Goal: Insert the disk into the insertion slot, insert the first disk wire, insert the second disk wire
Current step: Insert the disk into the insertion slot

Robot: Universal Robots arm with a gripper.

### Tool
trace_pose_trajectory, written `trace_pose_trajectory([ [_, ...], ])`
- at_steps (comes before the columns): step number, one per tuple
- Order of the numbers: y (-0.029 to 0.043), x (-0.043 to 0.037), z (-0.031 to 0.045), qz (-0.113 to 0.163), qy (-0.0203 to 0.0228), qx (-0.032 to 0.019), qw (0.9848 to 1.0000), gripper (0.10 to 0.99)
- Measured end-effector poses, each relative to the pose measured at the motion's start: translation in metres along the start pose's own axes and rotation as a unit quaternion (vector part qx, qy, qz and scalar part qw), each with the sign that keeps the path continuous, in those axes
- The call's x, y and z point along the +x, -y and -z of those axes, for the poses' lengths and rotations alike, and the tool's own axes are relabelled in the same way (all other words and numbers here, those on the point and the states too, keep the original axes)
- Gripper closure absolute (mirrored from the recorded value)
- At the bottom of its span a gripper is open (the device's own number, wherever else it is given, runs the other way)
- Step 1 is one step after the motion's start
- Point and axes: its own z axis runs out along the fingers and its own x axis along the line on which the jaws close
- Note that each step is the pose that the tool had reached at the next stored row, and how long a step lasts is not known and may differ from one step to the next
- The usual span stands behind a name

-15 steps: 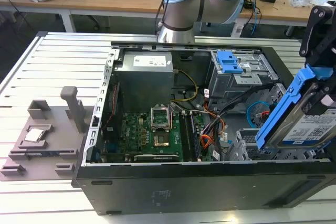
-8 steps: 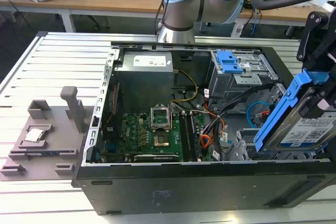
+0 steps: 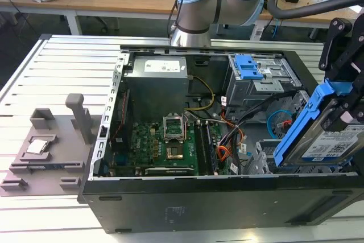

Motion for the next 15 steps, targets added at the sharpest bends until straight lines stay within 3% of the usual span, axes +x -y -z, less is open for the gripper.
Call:
trace_pose_trajectory([
  [5,-0.0001,-0.0013,-0.0027,0.000,0.0001,0.0000,1.0000,0.722],
  [11,-0.0067,-0.0188,-0.0029,0.000,0.0019,0.0000,1.0000,0.722],
  [13,-0.0069,-0.0248,-0.0032,0.000,0.0047,0.0000,1.0000,0.722],
  [15,-0.0069,-0.0253,-0.0059,0.000,0.0053,-0.0001,1.0000,0.722],
])
